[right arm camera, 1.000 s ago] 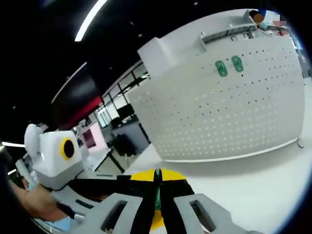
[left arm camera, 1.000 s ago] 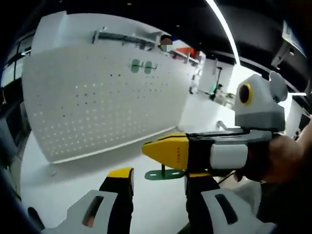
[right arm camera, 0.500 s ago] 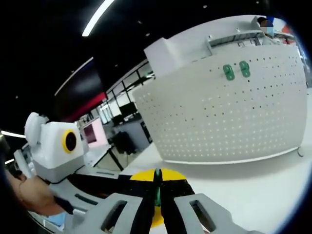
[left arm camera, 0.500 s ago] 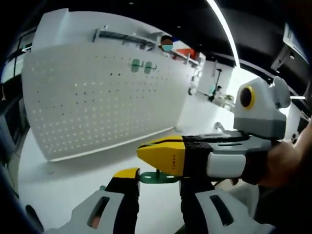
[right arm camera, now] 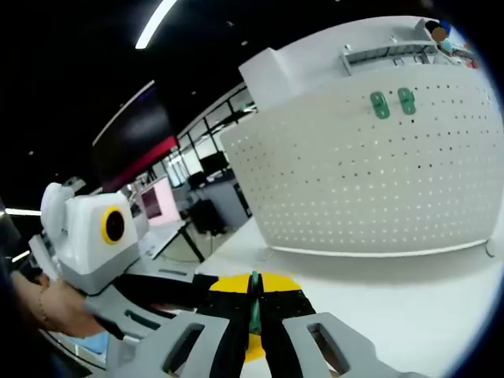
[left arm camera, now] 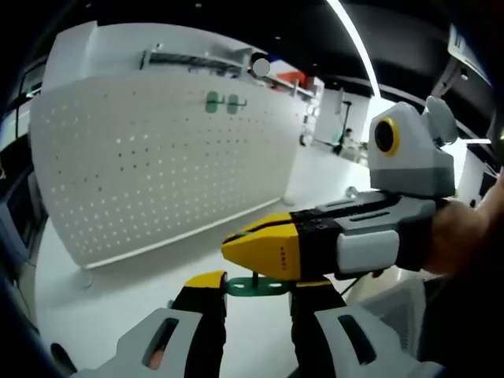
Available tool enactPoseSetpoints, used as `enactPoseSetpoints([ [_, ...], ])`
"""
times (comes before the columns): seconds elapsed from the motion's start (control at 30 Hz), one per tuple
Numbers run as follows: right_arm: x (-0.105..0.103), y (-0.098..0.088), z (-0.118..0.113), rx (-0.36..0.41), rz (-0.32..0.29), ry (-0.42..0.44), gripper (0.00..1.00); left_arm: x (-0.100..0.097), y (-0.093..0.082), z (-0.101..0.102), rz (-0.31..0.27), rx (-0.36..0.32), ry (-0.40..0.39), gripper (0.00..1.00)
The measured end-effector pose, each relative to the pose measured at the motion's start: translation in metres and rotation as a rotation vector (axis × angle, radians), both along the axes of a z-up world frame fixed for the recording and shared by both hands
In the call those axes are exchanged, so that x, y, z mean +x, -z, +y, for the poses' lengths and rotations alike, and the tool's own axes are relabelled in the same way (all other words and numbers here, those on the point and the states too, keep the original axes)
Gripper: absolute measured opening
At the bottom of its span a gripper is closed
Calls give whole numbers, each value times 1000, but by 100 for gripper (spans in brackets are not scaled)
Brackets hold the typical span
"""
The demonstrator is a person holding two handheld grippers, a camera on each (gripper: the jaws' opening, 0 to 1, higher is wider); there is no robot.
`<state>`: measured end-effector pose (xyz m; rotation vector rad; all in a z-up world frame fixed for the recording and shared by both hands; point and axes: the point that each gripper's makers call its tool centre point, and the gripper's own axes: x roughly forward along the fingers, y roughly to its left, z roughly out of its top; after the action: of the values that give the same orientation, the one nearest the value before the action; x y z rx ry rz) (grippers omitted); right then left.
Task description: Insert the hook assembly into the mounting plate slot until the hook locks in place.
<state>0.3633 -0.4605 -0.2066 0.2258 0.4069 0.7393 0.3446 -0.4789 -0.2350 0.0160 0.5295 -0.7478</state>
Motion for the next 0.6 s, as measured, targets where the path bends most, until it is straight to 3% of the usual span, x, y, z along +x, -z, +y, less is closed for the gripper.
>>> enactPoseSetpoints([
  [0.13,0,3,-1,-11,19,-3,1,-2,4,-1,6,11,26,30],
  [0.23,1,1,-4,-11,16,0,2,-6,12,-1,7,58,55,30],
  [0.53,1,-7,-14,-80,21,-81,7,-7,21,9,19,106,75,30],
  [0.6,-1,-5,-15,-86,45,-104,7,-7,21,11,22,105,74,30],
])
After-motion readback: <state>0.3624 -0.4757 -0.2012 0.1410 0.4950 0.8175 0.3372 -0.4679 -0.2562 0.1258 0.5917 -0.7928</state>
